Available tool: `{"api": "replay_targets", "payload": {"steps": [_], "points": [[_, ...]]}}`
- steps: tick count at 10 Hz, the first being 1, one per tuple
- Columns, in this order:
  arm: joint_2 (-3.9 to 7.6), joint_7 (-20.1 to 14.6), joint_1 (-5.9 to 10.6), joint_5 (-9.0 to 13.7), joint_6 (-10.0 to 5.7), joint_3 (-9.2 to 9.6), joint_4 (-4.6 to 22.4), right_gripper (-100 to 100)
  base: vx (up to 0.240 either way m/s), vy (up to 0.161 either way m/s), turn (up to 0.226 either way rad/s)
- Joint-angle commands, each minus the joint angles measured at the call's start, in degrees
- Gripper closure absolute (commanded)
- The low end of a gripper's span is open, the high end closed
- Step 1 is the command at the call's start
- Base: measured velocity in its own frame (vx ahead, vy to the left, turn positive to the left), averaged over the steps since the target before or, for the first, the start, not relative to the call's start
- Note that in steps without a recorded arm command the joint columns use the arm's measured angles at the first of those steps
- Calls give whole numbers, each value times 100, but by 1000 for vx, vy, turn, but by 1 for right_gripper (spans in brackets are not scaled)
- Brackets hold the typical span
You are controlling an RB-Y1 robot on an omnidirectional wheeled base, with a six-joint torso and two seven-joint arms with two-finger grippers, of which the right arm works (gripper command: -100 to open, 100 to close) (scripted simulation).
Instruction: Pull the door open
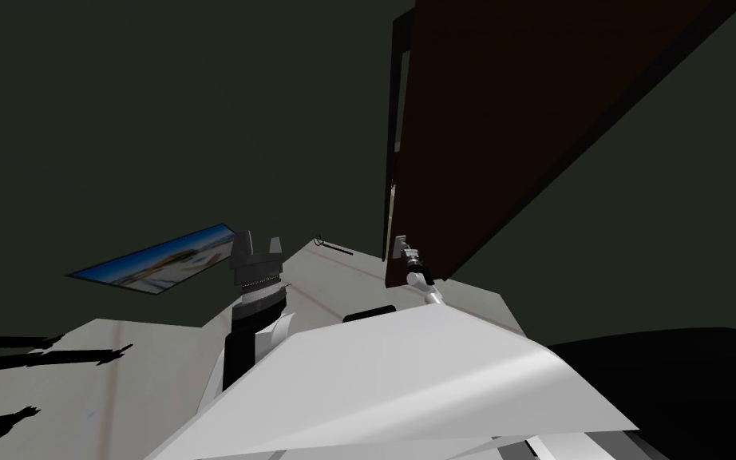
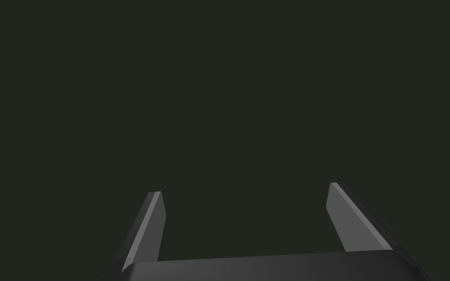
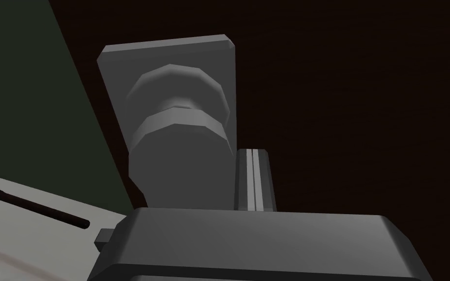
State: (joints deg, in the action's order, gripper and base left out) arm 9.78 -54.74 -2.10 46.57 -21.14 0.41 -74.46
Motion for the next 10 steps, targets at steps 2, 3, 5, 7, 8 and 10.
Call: {"api": "replay_targets", "payload": {"steps": [2,3,5,7,8,10], "points": [[42,-7,23,90,166,-116,-24,-100,13,-2,-99],[48,-3,38,119,232,-146,-43,-100,65,67,-114],[122,-24,-27,150,227,-234,-4,-100,48,38,-60],[122,-24,-27,150,227,-234,-4,100,-5,-9,38],[122,-24,-27,150,227,-234,-4,100,-12,10,1],[122,-24,-27,150,227,-234,-4,100,-5,3,-8]]}}
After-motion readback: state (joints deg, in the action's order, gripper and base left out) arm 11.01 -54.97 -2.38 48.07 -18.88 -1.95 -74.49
